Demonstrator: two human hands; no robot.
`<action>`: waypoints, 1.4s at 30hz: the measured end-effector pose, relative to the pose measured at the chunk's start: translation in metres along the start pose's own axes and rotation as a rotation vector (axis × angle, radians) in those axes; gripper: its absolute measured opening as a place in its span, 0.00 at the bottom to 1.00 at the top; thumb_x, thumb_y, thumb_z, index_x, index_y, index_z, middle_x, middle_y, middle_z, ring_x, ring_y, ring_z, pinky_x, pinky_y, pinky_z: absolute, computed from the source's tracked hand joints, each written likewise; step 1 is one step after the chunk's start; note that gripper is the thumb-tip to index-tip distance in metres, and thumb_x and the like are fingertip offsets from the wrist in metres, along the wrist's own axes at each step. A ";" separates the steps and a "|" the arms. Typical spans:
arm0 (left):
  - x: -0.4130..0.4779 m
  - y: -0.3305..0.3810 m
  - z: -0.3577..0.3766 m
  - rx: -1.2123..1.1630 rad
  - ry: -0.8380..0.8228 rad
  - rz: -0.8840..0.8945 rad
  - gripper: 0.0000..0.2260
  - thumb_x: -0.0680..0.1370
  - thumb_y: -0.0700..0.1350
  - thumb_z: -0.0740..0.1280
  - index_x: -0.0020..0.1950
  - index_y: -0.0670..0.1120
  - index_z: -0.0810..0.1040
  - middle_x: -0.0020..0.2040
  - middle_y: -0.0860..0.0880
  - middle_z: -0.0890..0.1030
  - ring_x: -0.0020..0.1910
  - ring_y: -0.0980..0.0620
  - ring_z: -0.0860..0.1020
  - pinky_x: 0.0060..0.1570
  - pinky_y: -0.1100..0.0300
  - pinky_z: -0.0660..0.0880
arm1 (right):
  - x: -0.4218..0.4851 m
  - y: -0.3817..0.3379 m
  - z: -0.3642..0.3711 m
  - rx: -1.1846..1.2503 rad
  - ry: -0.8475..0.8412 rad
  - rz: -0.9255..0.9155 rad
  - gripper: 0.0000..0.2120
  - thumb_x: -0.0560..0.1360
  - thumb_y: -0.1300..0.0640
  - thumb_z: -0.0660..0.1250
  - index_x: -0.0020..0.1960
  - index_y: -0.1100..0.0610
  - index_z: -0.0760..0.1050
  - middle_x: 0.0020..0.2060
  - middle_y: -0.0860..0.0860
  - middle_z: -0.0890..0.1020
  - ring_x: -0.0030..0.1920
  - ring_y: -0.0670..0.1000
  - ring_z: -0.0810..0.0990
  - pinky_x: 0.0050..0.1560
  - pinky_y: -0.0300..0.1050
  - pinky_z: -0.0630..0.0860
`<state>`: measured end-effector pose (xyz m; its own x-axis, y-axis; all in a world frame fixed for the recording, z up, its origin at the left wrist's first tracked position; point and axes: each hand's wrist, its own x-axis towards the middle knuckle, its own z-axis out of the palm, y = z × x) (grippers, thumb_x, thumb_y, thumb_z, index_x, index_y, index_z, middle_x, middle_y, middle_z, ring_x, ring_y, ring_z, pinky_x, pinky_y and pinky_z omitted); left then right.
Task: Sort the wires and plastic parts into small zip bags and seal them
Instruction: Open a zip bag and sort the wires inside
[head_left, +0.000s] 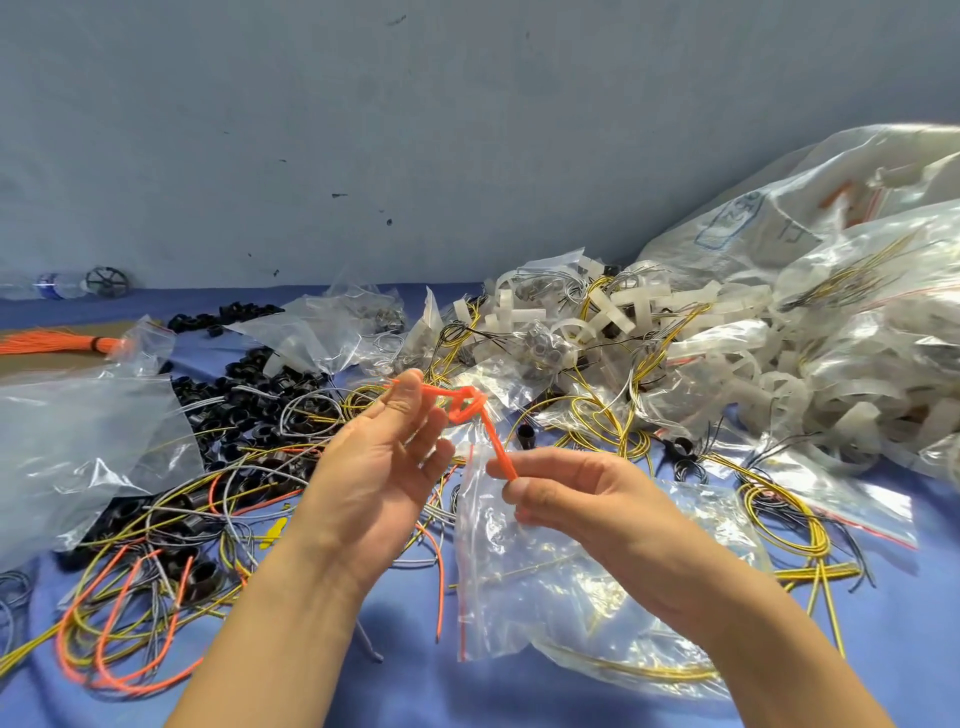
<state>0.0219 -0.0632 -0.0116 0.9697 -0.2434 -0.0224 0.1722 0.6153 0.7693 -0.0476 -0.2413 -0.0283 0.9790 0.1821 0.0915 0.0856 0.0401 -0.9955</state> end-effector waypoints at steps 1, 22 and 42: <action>-0.002 -0.002 0.001 0.013 -0.016 -0.020 0.03 0.73 0.47 0.70 0.44 0.49 0.80 0.38 0.53 0.80 0.34 0.59 0.79 0.35 0.65 0.76 | 0.001 0.000 0.000 0.019 0.019 0.000 0.11 0.70 0.51 0.73 0.52 0.46 0.85 0.48 0.46 0.86 0.47 0.42 0.81 0.59 0.44 0.76; -0.026 -0.022 0.003 0.332 -0.167 -0.030 0.09 0.72 0.47 0.68 0.50 0.46 0.76 0.40 0.46 0.83 0.38 0.51 0.82 0.36 0.62 0.79 | 0.017 0.004 0.016 0.002 0.220 -0.130 0.12 0.69 0.53 0.74 0.49 0.58 0.84 0.49 0.54 0.85 0.44 0.43 0.82 0.44 0.31 0.74; -0.030 -0.002 -0.033 1.074 -0.184 -0.066 0.02 0.77 0.37 0.68 0.45 0.40 0.80 0.31 0.49 0.79 0.26 0.53 0.74 0.23 0.62 0.71 | 0.024 0.019 0.026 -1.180 0.182 -0.444 0.13 0.68 0.53 0.52 0.39 0.49 0.76 0.64 0.51 0.76 0.64 0.56 0.72 0.60 0.53 0.71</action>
<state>-0.0016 -0.0321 -0.0335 0.9078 -0.4154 -0.0574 -0.1045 -0.3567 0.9283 -0.0276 -0.2103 -0.0440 0.8274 0.2370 0.5091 0.4313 -0.8487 -0.3060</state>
